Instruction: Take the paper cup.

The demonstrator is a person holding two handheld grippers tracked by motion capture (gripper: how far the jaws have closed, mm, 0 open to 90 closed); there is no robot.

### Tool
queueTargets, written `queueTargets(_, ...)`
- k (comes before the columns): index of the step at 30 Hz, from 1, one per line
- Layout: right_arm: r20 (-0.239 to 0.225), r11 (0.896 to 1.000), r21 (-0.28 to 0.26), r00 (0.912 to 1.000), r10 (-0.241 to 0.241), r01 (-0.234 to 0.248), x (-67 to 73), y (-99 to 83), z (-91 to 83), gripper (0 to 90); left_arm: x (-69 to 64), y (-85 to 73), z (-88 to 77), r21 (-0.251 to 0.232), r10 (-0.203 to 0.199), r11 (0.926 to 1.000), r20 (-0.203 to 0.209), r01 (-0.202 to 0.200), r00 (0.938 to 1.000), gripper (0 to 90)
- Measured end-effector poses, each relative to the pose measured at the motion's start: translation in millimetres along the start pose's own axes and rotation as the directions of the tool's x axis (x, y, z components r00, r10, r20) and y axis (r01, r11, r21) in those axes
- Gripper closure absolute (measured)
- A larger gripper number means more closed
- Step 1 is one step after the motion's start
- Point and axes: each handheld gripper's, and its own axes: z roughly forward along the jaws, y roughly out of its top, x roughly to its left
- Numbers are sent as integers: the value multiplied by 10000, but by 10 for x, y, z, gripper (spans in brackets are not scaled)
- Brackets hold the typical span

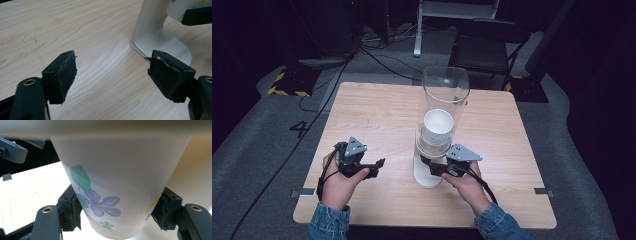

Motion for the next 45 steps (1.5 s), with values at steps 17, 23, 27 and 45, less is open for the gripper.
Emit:
queueTargets(17, 135, 9989, 67, 9988, -465, 465, -16, -3, -10, 344, -2, 0, -10, -33, -34, 10000, 19, 34, 10000, 226)
queueTargets(23, 249, 9968, 73, 9965, -798, 796, -16, -10, -7, 346, -3, 1, -13, -61, -35, 10000, 60, 35, 10000, 226)
queueTargets(27, 271, 9979, 55, 9976, -641, 640, -12, -14, -9, 348, 4, -4, -19, -23, -41, 10000, 98, 42, 9999, 225)
queueTargets(45, 98, 9955, 944, 9999, 69, -78, 13, -159, 24, 352, 15, -3, -14, -32, -119, 9999, 146, 120, 9998, 225)
